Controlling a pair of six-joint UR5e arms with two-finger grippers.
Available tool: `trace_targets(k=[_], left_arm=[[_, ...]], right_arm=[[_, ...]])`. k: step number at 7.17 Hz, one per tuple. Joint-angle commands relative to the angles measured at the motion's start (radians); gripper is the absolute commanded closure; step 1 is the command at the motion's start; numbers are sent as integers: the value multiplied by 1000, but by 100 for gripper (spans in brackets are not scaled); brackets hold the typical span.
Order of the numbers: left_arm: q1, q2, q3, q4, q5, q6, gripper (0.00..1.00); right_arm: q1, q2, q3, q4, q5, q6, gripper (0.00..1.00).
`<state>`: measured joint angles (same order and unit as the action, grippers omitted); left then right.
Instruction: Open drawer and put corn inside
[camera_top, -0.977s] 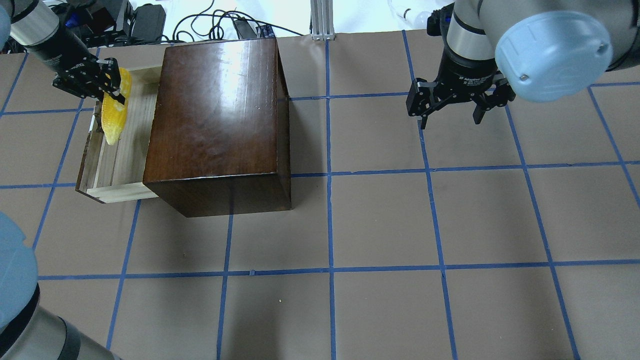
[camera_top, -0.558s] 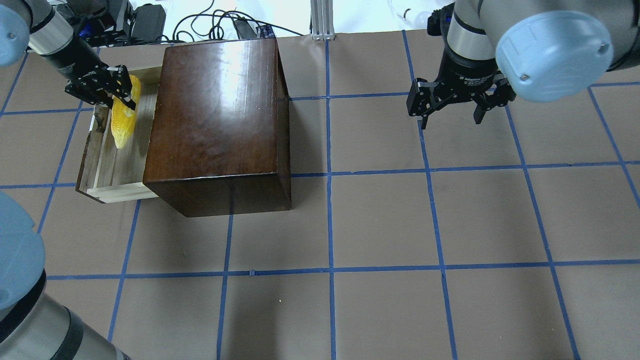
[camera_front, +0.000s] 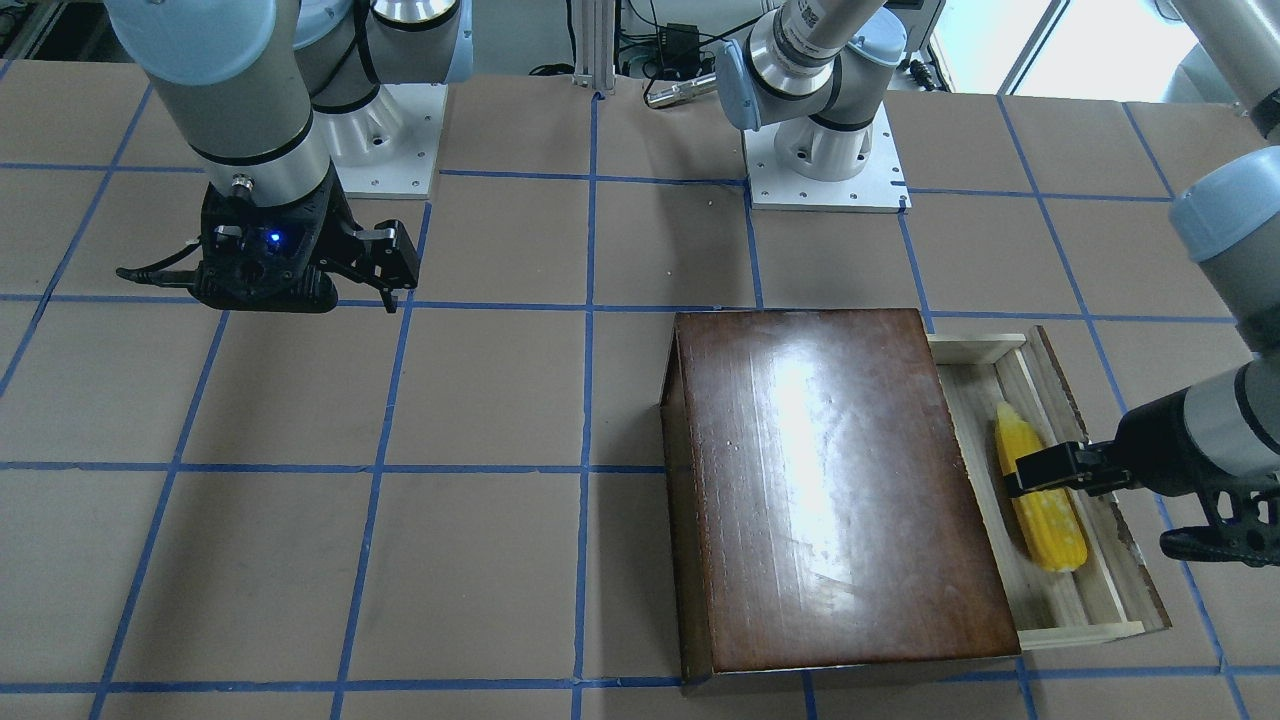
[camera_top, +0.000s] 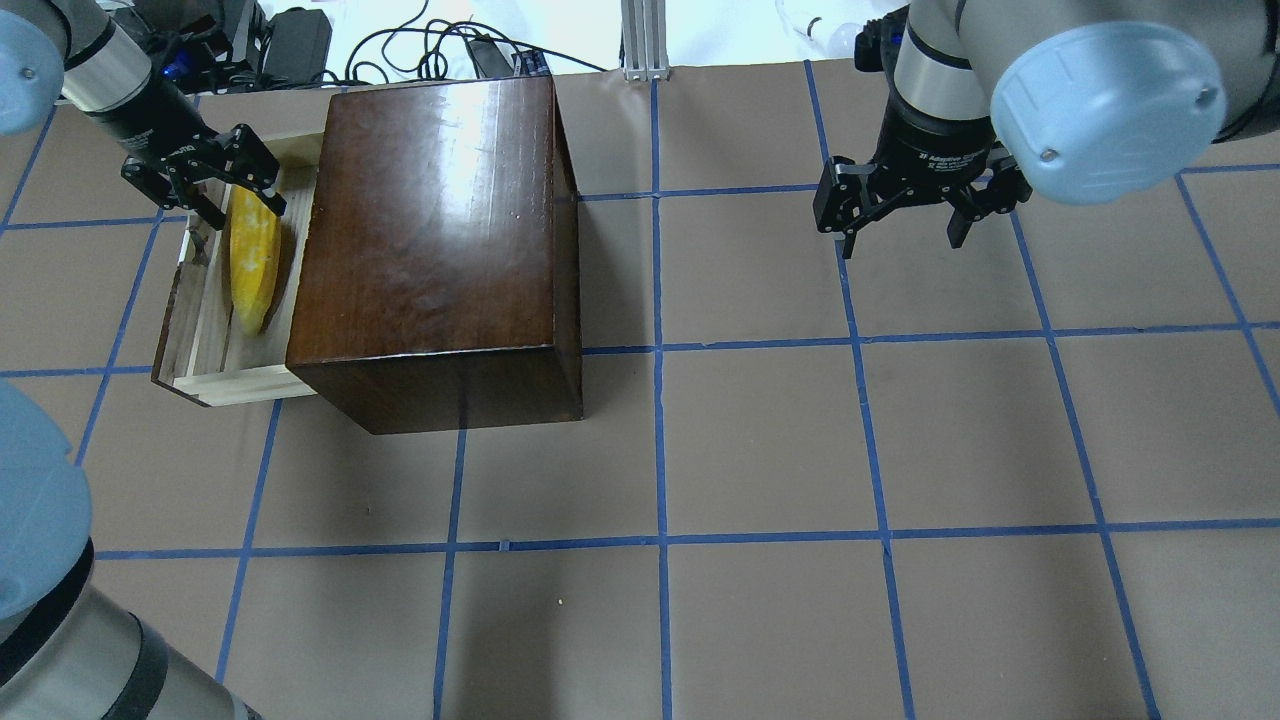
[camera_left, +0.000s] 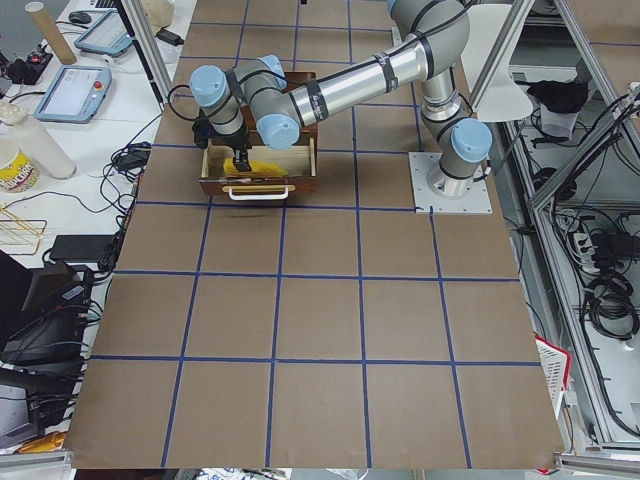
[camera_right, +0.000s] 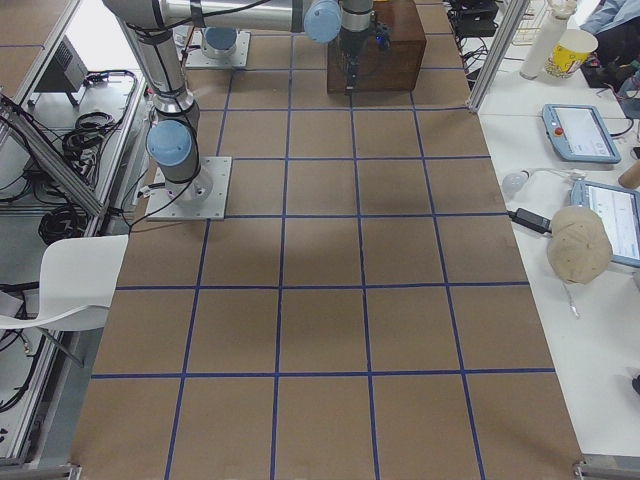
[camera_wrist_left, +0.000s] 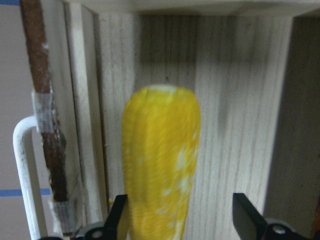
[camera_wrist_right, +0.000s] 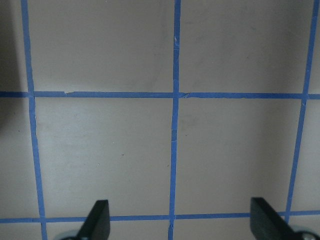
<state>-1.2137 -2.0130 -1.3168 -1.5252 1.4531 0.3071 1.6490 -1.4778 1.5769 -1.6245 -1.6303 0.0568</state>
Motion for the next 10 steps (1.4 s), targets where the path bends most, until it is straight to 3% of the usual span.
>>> trace_targets(k=[1, 3, 6, 8, 10], left_arm=[[-4, 42, 31, -54, 12, -3, 0], [-27, 100, 74, -122, 55, -5, 0], [-237, 174, 59, -144, 135, -198, 0], [-341, 213, -14, -129, 133, -259, 0], [-354, 273, -114, -121, 127, -313, 0]], right_arm=[[0, -1, 0, 0, 0, 0, 0], [0, 1, 0, 0, 0, 0, 0], [0, 1, 0, 0, 3, 0, 0], [0, 1, 0, -1, 4, 0, 0], [0, 1, 0, 0, 3, 0, 0]])
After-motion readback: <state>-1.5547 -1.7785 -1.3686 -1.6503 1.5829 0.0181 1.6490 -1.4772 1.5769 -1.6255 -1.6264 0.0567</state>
